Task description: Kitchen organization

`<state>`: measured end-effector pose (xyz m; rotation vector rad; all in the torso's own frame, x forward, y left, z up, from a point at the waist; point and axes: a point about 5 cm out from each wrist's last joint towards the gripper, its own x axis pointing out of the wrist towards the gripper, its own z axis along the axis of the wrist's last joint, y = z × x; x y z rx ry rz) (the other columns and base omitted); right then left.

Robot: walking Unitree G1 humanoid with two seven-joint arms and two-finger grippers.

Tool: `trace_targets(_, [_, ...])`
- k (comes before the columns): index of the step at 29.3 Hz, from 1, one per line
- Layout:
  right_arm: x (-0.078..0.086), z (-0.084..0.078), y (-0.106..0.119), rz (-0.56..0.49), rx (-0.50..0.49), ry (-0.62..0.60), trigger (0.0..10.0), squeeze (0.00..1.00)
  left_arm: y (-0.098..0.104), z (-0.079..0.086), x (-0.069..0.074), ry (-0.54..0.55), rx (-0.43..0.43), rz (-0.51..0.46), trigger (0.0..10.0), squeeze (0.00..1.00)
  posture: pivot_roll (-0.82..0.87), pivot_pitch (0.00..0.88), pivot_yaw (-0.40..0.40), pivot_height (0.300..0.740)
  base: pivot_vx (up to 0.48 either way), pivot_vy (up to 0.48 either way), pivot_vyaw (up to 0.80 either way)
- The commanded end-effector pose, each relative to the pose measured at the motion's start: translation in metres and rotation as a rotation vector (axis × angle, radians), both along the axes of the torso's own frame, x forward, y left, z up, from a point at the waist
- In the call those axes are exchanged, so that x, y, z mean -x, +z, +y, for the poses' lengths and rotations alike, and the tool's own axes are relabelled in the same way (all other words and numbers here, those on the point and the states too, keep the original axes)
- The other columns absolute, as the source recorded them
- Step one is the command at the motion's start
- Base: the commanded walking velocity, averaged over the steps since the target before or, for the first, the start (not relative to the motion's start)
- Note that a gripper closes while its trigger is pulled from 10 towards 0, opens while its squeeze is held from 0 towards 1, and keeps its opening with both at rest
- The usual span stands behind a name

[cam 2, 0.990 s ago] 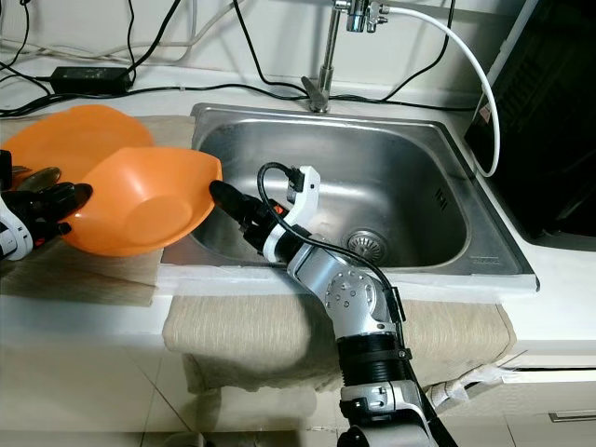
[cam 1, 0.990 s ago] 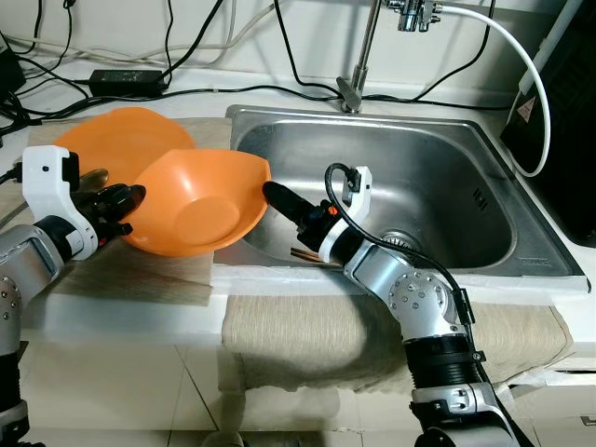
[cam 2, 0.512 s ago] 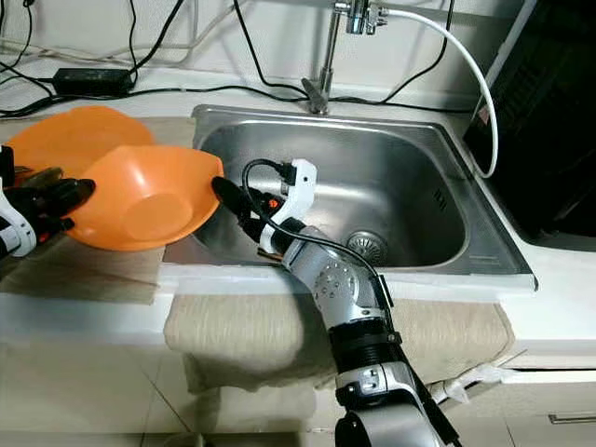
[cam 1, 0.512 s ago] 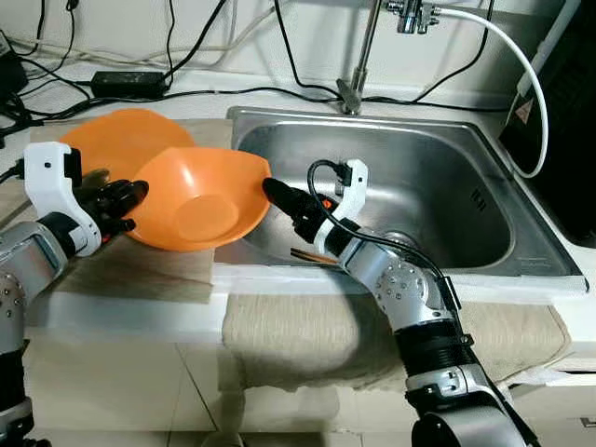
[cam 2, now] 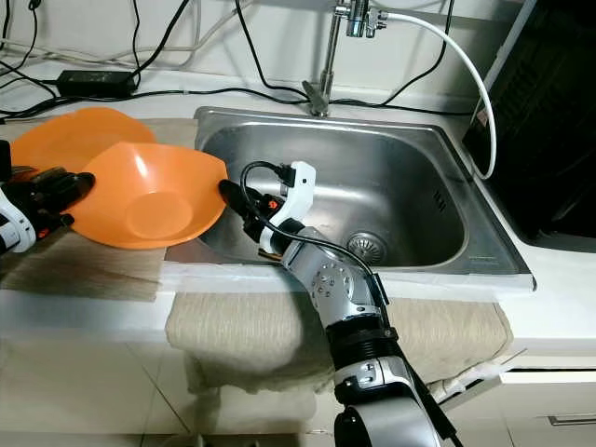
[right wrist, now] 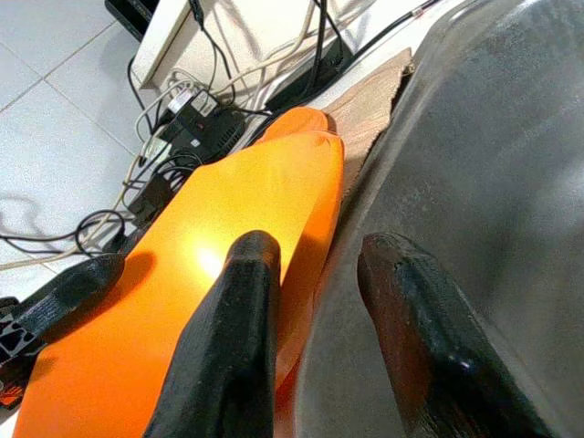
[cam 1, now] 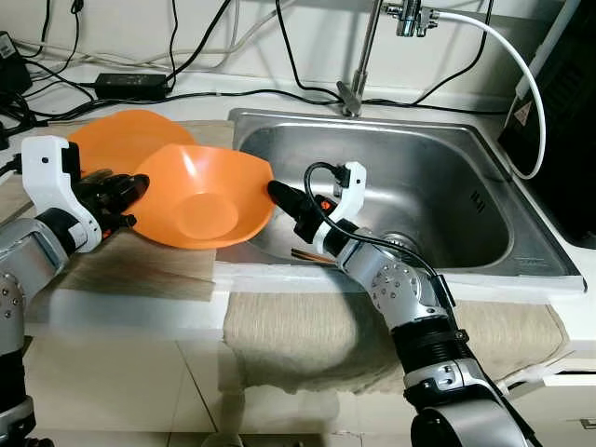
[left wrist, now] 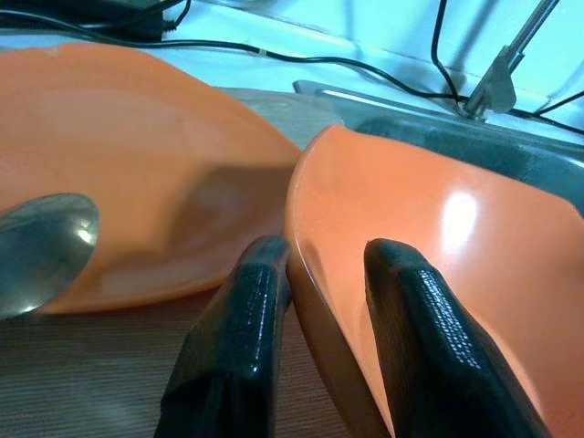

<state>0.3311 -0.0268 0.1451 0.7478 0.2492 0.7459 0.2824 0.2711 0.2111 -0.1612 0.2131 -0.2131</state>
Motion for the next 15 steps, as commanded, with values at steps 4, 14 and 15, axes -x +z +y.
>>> trace_targets(4, [0.0025,0.0261,0.0071,0.03,-0.061,0.048,0.0,0.0,-0.0073,-0.009,-0.0003,-0.04,0.018,0.038,0.0,0.74,0.22,0.0,-0.059,0.74,0.0,0.0,0.0])
trace_targets(14, [0.0028,0.0246,0.0063,0.033,-0.077,0.043,0.0,0.0,-0.0071,-0.0098,-0.0002,-0.044,0.026,0.036,0.0,0.73,0.22,0.0,-0.059,0.74,0.0,0.0,0.0])
trace_targets(15, [0.0028,0.0244,0.0064,0.034,-0.08,0.043,0.0,0.0,-0.0072,-0.0099,-0.0002,-0.045,0.027,0.036,0.0,0.73,0.22,0.0,-0.059,0.74,0.0,0.0,0.0])
